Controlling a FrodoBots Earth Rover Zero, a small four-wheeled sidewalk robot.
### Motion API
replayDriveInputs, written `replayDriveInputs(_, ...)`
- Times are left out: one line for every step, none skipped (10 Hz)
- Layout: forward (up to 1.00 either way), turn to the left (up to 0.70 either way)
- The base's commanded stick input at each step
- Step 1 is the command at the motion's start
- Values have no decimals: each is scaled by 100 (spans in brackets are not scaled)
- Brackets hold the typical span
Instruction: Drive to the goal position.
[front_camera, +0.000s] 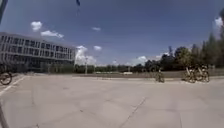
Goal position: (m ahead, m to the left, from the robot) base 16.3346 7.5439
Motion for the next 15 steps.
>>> replayDriveInputs(100,10)
replayDriveInputs(100,10)
replayDriveInputs(100,10)
replayDriveInputs(100,10)
replayDriveInputs(100,10)
replayDriveInputs(100,50)
replayDriveInputs(100,50)
replayDriveInputs(100,50)
replayDriveInputs(100,50)
replayDriveInputs(100,50)
replayDriveInputs(100,17)
replayDriveInputs(100,10)
replayDriveInputs(100,10)
replayDriveInputs(100,10)
replayDriveInputs(100,10)
